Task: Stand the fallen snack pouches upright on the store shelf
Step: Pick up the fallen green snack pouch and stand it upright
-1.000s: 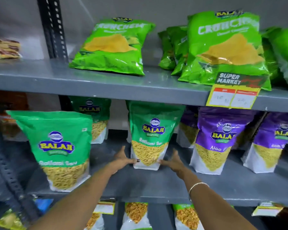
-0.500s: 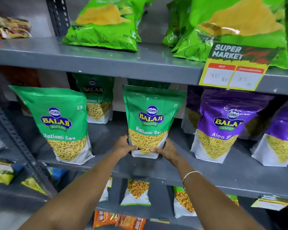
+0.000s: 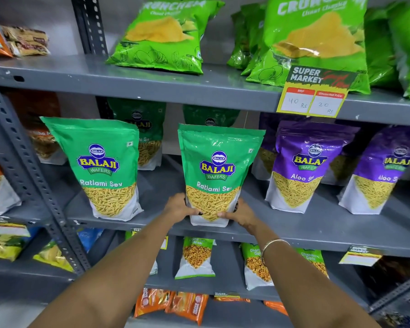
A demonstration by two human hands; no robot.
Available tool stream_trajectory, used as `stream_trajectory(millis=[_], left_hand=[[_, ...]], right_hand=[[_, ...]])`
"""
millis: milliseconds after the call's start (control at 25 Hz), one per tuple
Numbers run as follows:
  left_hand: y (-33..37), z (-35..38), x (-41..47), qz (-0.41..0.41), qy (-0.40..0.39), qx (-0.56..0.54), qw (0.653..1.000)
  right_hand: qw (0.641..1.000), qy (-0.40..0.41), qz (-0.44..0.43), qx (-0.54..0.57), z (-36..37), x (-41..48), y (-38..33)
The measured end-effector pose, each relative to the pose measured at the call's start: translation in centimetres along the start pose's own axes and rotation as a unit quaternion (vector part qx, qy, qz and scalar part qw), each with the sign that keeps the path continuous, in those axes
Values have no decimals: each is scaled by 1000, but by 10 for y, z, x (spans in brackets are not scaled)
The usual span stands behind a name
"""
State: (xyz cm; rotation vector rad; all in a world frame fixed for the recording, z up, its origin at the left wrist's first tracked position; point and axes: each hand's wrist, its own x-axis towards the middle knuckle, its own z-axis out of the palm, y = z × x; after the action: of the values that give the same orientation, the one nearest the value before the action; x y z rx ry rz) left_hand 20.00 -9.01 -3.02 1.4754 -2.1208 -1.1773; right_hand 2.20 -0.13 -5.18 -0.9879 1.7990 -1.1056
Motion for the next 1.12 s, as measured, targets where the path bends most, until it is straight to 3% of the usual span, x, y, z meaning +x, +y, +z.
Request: stream_trajectory(millis=[840, 1000, 1120], left_hand=[[-9, -3, -3, 12, -26, 34, 999], [-4, -14, -11, -20, -124, 81, 989], [5, -23, -12, -126, -277, 164, 938]], right_hand=[[1000, 8, 5, 20, 7, -10, 6], [1000, 21, 20, 8, -2, -14, 5], [994, 93, 43, -24, -27, -18, 10]])
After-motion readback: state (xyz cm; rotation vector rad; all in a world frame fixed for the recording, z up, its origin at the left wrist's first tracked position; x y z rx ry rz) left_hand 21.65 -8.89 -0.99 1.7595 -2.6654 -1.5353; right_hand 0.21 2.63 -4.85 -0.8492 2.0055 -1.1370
